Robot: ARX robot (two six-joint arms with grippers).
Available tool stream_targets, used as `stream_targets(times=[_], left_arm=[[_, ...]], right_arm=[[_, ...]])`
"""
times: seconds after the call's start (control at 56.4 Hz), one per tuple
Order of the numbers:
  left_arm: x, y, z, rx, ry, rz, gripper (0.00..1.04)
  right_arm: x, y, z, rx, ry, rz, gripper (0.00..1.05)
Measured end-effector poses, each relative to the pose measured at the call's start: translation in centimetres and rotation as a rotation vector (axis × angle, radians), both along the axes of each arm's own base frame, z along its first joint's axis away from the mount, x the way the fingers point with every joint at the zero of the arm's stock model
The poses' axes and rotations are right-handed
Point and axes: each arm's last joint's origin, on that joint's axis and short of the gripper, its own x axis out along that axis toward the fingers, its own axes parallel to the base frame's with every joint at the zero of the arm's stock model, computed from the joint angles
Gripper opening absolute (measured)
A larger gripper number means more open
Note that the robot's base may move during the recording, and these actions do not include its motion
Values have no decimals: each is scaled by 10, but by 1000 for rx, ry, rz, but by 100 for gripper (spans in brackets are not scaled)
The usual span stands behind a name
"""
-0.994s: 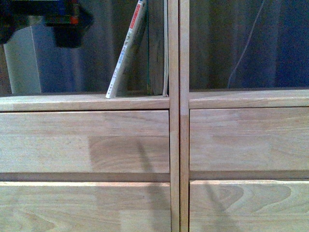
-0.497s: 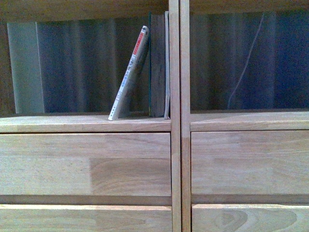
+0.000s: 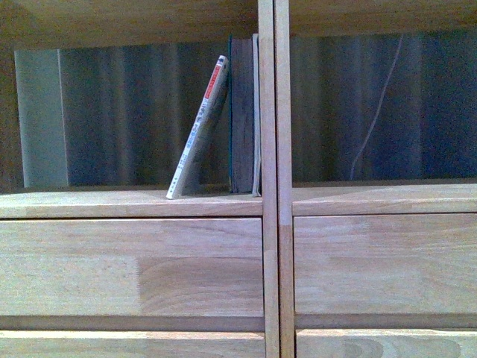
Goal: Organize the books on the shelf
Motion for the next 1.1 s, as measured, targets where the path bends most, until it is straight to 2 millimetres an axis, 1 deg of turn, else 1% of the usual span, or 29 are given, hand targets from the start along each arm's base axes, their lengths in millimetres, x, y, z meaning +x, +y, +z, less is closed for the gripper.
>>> stream_targets(times=[0.302, 0.71, 0.798, 0.869, 1.1], left_arm=[[-18, 1, -21, 0, -7, -2, 3], [-30, 1, -32, 0, -5, -2, 3], [-32, 1, -39, 0, -16, -1, 3], [-33, 1, -40, 0, -14, -3, 3], [-38, 1, -40, 0, -17, -2, 3]], right_arm=[[-9, 0, -20, 1, -10, 1, 3], [-17, 0, -32, 1, -7, 1, 3], [-24, 0, -43, 1, 14, 1, 3], [-27, 0, -40, 2, -18, 3, 3], [-27, 0, -40, 2, -19, 0, 3]])
